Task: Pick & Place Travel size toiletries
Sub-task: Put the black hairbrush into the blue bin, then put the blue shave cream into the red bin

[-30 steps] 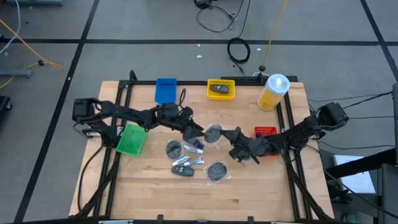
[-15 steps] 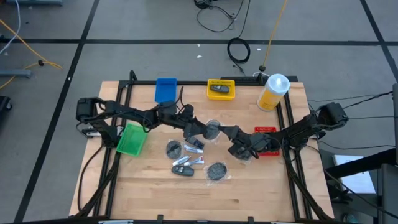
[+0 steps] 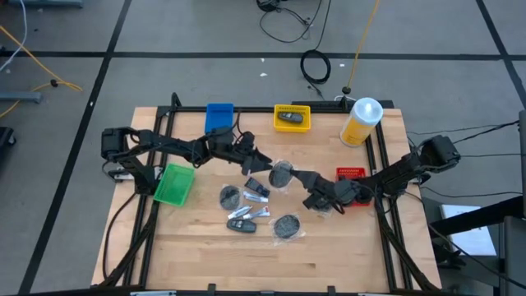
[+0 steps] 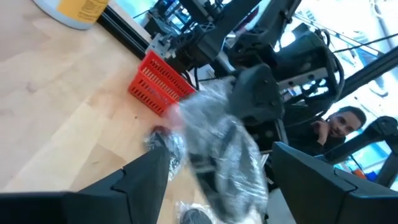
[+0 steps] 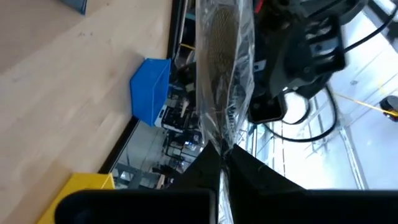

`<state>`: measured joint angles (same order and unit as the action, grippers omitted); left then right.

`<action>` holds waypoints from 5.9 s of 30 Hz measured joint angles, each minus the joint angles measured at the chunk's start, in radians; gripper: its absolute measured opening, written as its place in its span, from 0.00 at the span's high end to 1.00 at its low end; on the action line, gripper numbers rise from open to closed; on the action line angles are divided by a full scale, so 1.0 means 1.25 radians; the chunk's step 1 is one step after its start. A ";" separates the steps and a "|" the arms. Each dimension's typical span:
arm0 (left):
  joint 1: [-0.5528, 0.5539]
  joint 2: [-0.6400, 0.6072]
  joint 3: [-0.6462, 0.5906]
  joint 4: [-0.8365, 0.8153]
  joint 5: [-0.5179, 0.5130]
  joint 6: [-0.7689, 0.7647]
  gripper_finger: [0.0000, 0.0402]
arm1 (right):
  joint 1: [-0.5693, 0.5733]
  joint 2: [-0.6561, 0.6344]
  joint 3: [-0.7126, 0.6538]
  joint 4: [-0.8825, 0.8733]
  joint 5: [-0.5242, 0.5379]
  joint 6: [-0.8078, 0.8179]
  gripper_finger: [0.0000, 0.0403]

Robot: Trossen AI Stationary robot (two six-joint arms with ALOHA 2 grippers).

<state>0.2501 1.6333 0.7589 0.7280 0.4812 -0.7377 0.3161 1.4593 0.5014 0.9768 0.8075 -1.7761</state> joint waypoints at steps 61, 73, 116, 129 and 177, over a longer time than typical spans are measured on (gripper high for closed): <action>0.029 -0.082 0.000 -0.023 -0.072 0.140 0.93 | -0.085 0.000 0.000 0.003 -0.040 0.612 0.51; 0.221 -0.351 0.001 -0.605 -0.425 0.322 0.97 | -0.085 0.000 0.000 -0.110 -0.124 1.184 0.48; 0.601 -0.348 0.001 -0.683 -0.142 0.438 0.37 | -0.094 0.000 0.000 -0.118 -0.245 1.337 0.50; 0.161 -0.437 -0.110 -0.479 -0.293 0.456 0.50 | -0.110 -0.014 0.099 -0.375 -0.365 1.545 0.50; -0.445 0.061 -0.070 -0.145 -0.603 0.506 0.49 | 0.084 0.285 0.149 -0.220 -0.309 1.687 0.36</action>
<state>-0.3062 1.7096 0.6716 0.5466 -0.2726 -0.1047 0.4214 1.8153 0.6876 0.7019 0.4218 0.3332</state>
